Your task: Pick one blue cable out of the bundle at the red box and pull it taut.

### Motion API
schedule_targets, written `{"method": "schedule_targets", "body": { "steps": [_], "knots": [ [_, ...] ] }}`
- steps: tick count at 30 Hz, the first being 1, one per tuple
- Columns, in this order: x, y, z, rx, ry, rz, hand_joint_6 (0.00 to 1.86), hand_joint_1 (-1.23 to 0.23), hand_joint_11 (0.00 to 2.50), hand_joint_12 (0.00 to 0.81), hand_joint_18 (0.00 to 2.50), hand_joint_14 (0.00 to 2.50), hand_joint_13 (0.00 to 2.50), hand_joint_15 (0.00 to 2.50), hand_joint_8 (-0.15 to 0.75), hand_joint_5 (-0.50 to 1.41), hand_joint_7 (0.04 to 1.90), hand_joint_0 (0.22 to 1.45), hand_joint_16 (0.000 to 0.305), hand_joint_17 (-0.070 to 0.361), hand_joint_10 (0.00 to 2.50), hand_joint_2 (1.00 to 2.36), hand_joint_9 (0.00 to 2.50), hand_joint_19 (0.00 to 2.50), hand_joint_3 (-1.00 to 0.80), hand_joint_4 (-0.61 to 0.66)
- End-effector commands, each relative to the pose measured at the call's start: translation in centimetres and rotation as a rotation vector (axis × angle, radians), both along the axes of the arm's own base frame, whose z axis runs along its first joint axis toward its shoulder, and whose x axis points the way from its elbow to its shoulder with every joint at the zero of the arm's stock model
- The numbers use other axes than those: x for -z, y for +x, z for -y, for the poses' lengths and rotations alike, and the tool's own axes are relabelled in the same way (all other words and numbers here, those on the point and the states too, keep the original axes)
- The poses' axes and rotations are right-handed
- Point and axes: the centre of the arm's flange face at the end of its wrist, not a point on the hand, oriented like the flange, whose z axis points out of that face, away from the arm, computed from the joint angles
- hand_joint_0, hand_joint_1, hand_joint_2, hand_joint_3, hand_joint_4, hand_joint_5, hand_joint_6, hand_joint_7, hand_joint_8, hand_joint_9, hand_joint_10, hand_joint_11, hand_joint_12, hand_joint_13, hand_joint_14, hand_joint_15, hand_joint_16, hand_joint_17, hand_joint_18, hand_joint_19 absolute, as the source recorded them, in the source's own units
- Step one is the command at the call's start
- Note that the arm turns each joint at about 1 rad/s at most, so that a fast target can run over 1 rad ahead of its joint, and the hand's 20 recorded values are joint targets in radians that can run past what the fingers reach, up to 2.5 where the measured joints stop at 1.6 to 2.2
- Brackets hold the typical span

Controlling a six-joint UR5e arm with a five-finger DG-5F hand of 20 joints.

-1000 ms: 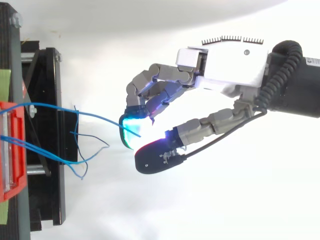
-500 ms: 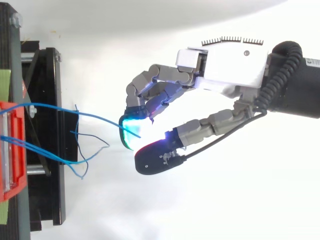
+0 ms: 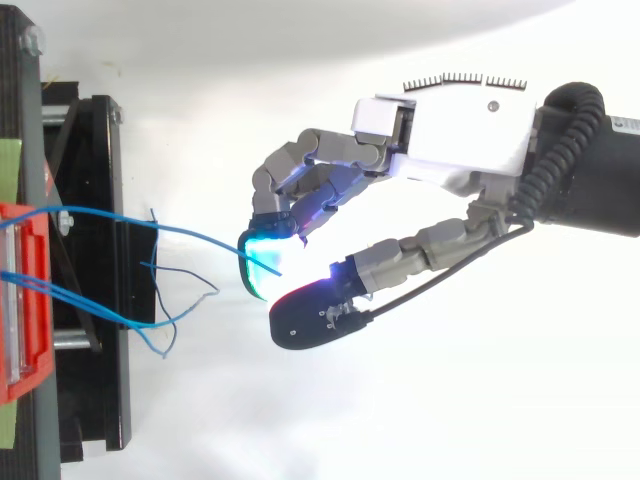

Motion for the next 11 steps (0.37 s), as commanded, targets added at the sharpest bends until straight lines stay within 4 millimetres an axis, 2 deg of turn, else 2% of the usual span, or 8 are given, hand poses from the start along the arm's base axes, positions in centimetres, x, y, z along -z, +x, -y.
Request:
{"method": "schedule_targets", "body": {
  "steps": [1,11],
  "knots": [
    [-0.01,0.0,0.0,0.0,0.0,0.0,0.94,-0.82,0.45,0.41,0.43,0.0,0.39,0.17,0.33,-0.11,1.11,0.62,0.06,0.135,0.01,1.01,0.75,0.08,0.03,-0.15],
    [-0.01,0.0,0.0,0.0,0.0,0.0,0.94,-0.82,0.45,0.407,0.43,0.0,0.39,0.16,0.325,-0.12,1.12,0.62,0.059,0.134,0.01,1.01,0.75,0.09,0.02,-0.14]
  ]
}}
